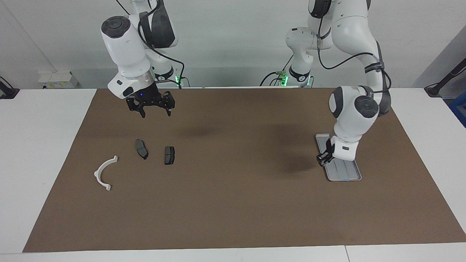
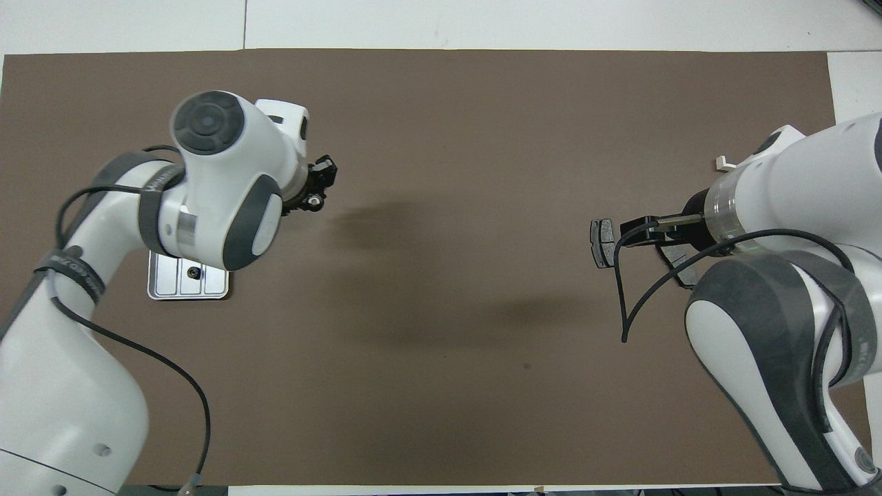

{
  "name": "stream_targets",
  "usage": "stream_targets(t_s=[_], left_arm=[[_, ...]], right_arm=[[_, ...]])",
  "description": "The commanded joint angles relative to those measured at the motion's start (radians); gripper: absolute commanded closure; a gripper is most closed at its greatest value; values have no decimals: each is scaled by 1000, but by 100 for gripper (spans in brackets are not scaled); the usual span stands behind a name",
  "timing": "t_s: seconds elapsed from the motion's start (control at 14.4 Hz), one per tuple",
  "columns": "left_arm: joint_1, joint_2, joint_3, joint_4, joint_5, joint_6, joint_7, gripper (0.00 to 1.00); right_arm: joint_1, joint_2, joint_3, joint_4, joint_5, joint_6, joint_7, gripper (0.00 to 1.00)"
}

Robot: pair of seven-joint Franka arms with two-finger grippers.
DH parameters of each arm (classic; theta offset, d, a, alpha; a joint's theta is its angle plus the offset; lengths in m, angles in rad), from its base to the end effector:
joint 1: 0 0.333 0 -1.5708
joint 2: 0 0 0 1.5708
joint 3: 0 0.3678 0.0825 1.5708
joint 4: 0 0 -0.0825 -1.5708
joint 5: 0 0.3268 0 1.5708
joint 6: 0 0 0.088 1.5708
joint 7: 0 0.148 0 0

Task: Place bearing gear from tray to pile
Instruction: 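Carry the bearing to mid-table with the left gripper while the right gripper approaches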

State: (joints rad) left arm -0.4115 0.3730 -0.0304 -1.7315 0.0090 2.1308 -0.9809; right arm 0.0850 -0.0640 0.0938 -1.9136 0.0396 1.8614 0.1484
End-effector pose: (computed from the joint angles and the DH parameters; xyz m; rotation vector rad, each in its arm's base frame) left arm 0.5671 -0.2652 0.4047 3.0100 0.8275 0.0279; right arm 0.4767 0.0921 0.5477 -3.1080 -0.0297 -0.0096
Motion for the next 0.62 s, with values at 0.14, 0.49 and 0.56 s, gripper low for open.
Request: stream_targets(t_s=[0.14, 0.49, 0.56], left_arm=[[-125, 72, 20, 21, 6, 69, -143, 100], [-147, 43, 21, -118, 12, 135, -154, 100], [-147, 43, 20, -122, 12, 142, -154, 100]], right_arm=[[-10, -11, 3, -15, 25, 13, 7, 0], [-7, -11, 3, -15, 25, 13, 8, 0], [-5, -13, 3, -16, 25, 13, 10, 0]])
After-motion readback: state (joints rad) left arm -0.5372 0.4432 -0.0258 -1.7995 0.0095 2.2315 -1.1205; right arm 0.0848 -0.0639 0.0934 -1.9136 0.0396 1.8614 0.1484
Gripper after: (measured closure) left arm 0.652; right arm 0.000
